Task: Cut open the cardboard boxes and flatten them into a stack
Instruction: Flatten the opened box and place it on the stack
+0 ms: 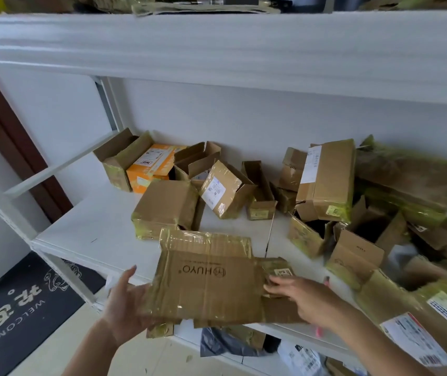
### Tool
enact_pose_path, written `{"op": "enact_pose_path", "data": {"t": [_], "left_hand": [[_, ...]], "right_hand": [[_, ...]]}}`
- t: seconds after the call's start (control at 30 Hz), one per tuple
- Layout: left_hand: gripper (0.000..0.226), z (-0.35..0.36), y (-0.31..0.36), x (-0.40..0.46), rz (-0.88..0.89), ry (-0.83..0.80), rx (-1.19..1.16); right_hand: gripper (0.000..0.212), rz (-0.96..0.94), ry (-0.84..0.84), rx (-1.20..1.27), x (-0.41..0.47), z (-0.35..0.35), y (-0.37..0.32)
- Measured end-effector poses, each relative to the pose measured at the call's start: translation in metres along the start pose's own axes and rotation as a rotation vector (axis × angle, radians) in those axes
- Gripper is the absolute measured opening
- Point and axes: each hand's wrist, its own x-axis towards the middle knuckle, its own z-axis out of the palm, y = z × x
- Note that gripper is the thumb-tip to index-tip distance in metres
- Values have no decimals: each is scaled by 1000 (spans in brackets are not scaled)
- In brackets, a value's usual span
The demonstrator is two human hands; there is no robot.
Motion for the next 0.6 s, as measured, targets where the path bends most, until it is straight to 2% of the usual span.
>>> {"op": "enact_pose_path", "data": {"t": [0.07, 0.2, 0.3, 0.37, 0.43, 0.5, 0.6], "left_hand": [[75, 8, 3, 2, -44, 34, 220], [49, 16, 5, 9, -14, 175, 420], [38, 16, 2, 15, 111, 247, 587], [35, 14, 0, 19, 160, 269, 596], [33, 9, -2, 22, 193, 275, 552], [34, 9, -5, 22, 220, 264, 503], [36, 14, -10, 27, 199, 252, 475]], "right_hand": [[92, 12, -37, -7, -3, -2, -6], [79, 36, -39, 134, 6, -3, -7], [59, 63, -43, 430, 24, 3, 1], [47, 89, 8, 635, 30, 3, 2], [56, 134, 101, 790, 35, 3, 2], [62, 203, 255, 782, 43, 4, 3], [84, 316, 413, 803, 58, 0, 3]]}}
